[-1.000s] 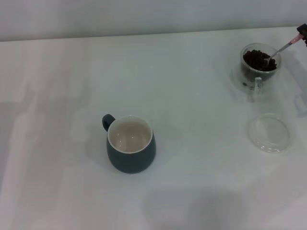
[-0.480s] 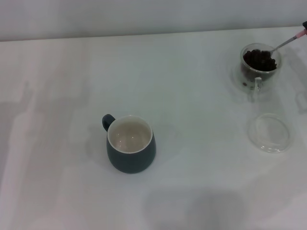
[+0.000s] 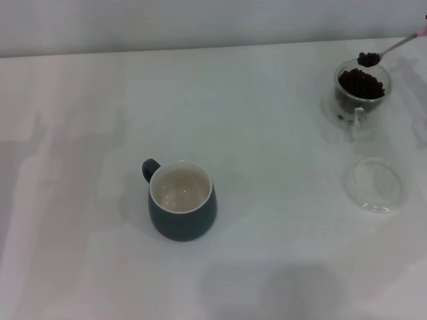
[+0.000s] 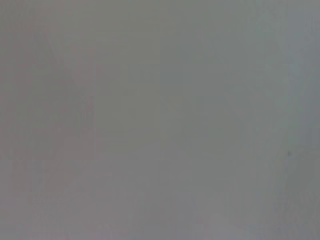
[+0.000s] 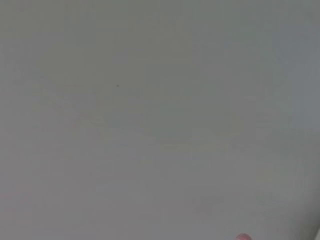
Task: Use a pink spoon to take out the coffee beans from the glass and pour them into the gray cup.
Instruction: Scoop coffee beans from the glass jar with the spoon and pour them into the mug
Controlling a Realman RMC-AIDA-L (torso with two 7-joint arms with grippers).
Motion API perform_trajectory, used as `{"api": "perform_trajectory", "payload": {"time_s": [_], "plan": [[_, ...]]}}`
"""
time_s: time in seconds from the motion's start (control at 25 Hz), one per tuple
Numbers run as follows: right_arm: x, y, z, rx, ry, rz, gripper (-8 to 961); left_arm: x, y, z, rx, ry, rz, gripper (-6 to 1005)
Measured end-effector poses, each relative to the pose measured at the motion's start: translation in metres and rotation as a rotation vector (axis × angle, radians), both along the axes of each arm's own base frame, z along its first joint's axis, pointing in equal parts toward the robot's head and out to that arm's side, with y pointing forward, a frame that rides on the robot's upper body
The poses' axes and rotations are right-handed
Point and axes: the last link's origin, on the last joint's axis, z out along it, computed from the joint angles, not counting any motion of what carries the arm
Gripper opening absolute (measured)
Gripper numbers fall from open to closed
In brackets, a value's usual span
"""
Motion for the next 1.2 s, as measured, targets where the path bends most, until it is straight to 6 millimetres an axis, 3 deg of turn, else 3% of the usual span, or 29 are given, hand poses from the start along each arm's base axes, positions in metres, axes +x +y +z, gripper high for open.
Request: {"api": "perform_trajectory", "payload": {"time_s": [0.56, 1.2], "plan": [[-0.03, 0.003, -0.002, -0.101, 0.07, 0.189, 177, 0.0, 0.001, 0.0, 0.004, -0.005, 0.008, 892], [-0.069, -0.008, -0.05, -0.308, 0.097, 0.376, 190, 0.001, 0.002, -0.001, 0.002, -0.006, 0.004, 893]]}}
